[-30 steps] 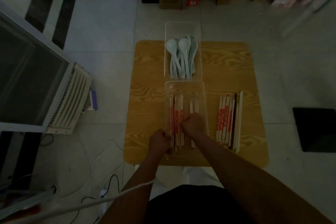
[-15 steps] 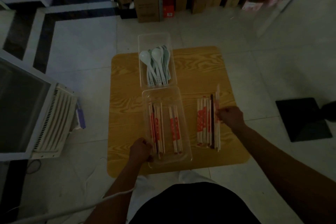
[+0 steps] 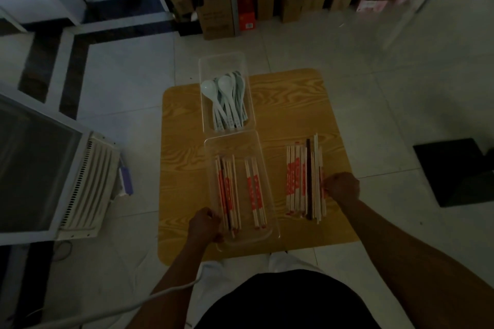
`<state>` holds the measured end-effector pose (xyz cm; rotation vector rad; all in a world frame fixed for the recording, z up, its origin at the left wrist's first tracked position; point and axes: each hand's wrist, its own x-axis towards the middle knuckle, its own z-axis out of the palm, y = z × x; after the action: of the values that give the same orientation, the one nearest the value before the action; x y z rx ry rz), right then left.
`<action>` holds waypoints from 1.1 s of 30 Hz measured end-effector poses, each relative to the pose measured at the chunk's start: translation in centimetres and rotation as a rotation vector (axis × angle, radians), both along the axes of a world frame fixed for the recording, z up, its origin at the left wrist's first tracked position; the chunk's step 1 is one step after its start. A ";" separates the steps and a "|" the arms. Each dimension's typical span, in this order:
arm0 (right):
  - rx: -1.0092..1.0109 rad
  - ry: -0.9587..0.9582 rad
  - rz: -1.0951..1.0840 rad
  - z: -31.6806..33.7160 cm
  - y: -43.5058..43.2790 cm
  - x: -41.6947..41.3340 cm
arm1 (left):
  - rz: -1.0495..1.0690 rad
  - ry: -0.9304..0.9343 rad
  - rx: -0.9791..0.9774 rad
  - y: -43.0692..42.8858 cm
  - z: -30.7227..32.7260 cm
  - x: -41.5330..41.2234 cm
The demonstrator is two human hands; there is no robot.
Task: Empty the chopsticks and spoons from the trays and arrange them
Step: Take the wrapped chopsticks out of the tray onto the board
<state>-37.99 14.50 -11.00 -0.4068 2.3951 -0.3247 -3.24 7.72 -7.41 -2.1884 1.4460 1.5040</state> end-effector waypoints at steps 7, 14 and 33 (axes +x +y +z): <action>-0.051 -0.005 -0.022 0.4 -0.2 0.8 | 0.004 0.013 0.017 0.1 -0.4 0.5; -0.086 0.142 -0.052 2.5 -2.1 1.8 | -0.002 0.023 0.024 0.0 -0.2 0.6; 0.003 0.191 0.675 2.5 -7.0 20.7 | 0.044 0.067 -0.048 0.6 -1.1 0.8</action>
<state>-17.31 7.54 -8.53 -1.2431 2.2698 0.0293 -2.48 8.28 -8.52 -2.2320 1.4786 1.5872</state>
